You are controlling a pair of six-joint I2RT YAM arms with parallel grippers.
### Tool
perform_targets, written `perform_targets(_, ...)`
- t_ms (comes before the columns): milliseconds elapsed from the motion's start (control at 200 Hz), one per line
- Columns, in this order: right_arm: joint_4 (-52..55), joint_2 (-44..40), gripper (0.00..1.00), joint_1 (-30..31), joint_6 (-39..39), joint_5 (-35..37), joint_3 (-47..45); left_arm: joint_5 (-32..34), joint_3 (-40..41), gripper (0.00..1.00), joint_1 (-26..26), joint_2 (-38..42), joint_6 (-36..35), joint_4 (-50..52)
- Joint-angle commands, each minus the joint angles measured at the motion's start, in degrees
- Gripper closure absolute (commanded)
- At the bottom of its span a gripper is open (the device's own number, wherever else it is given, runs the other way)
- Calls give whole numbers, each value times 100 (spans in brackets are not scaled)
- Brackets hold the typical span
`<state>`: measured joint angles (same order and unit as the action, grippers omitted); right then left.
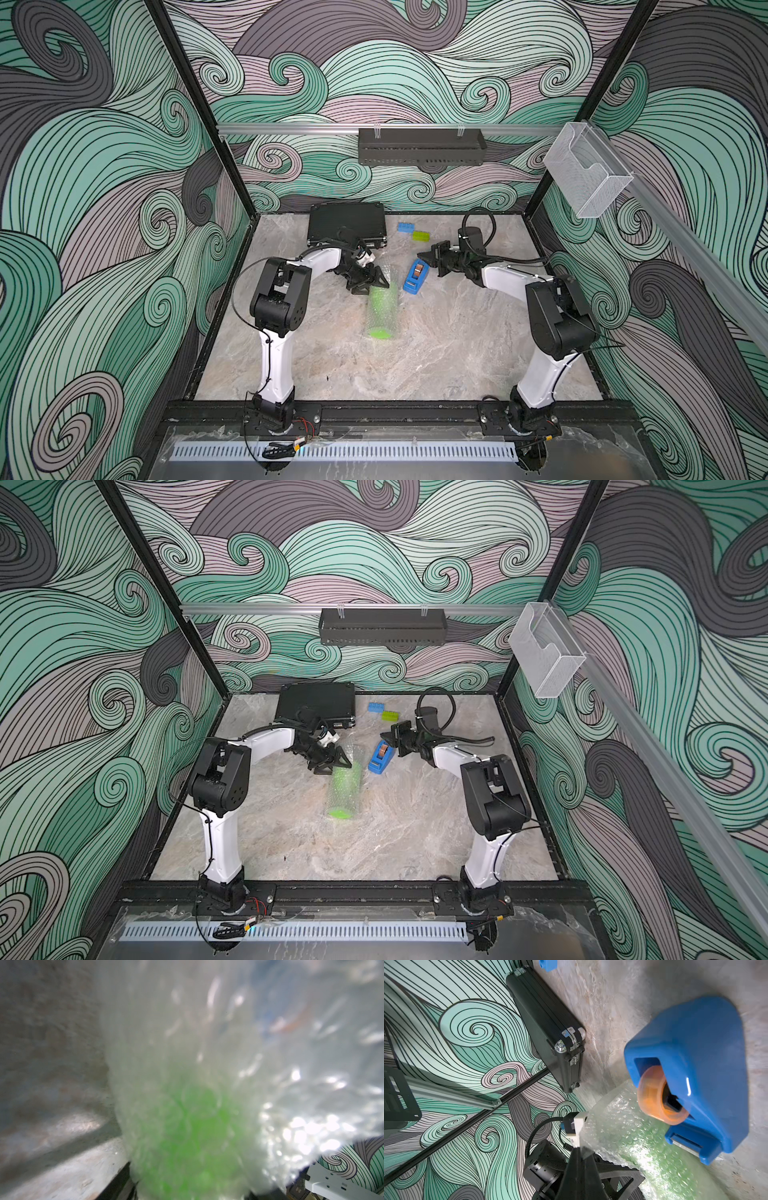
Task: Wrap wine glasses in bubble wrap
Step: Pull the tape from the tape cutter, then tear off the tape using the Tape Cutter.
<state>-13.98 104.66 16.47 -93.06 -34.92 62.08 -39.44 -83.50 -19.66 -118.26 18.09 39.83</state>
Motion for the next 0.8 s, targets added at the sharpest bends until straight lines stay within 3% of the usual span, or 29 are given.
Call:
perform_targets(0,-179,-179,100,77,-52,-83,-107,845,259,31,-82,-206,-63,651)
perform_targets(310,51,-617,100,609,230,121,-842,716,300,31,-84,-260,10,582)
perform_targets(530,-165,-412,100,1104,144,351,-1159,683,300,31,-82,-213,27,577)
perform_targets(796,125,-367,100,1185,321,578,-1362,623,303,31,-82,-204,54,565)
